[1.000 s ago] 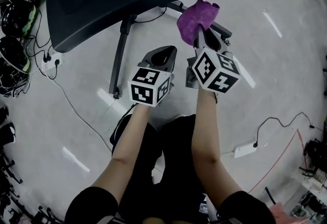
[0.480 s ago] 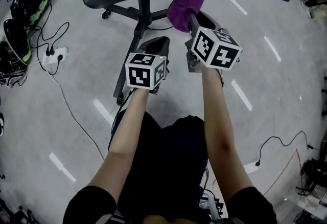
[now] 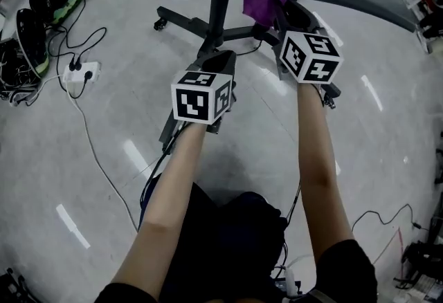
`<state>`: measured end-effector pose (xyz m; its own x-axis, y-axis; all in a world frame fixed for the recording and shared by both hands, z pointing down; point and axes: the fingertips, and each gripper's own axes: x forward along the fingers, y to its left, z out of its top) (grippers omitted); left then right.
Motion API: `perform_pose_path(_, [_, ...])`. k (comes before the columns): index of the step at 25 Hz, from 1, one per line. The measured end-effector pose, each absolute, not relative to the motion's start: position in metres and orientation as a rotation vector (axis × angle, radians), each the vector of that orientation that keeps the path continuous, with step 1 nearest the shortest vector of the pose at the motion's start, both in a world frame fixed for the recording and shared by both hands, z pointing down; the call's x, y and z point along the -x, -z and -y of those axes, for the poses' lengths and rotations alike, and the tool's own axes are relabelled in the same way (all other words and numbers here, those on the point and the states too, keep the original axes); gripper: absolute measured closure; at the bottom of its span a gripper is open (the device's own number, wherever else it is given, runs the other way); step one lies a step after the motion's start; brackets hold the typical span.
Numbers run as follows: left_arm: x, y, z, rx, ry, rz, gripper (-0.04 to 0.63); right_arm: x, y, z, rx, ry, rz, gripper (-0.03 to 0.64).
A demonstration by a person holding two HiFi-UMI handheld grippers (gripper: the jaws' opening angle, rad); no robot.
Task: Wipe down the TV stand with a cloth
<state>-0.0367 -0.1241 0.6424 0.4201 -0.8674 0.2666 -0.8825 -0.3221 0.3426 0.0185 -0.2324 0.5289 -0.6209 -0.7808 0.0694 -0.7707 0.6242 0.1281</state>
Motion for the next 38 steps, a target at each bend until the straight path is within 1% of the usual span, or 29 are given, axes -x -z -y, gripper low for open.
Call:
perform_pose_path(5, [0.043,-0.637,0.114,-2.256,-0.023,1.501,0.588,0.017,-0.507,0.254,-1.214,0.428,2.676,0.538])
perform_pose_path(10, [0.045,-0.64,0.114,-2.275,-0.001,1.465,0.588,0.046,-0.481,0.267,-1.232,0.61,2.643,0.539])
perform_pose_path(17, [0.04,-0.64,0.122,-2.239,0.127,1.405,0.588,0.069,-0.461,0.282,-1.336,0.682,2.626,0.538])
perform_pose_path(23, [0.052,-0.643,0.126,-2.25,0.082,1.439,0.588,0.079,-0.474,0.289,-1.332,0.667,2.617,0.54])
perform_pose_path(27, [0.063,-0.646,0.126,-2.214,0.097,1.455,0.588,0.079,-0.495,0.29,-1.328,0.64,2.606,0.538])
perform_pose_path(38, [0.068,-0.65,0.126,-2.2,0.024,1.512,0.588,0.081,-0.55,0.291,-1.283,0.551,2.583,0.54])
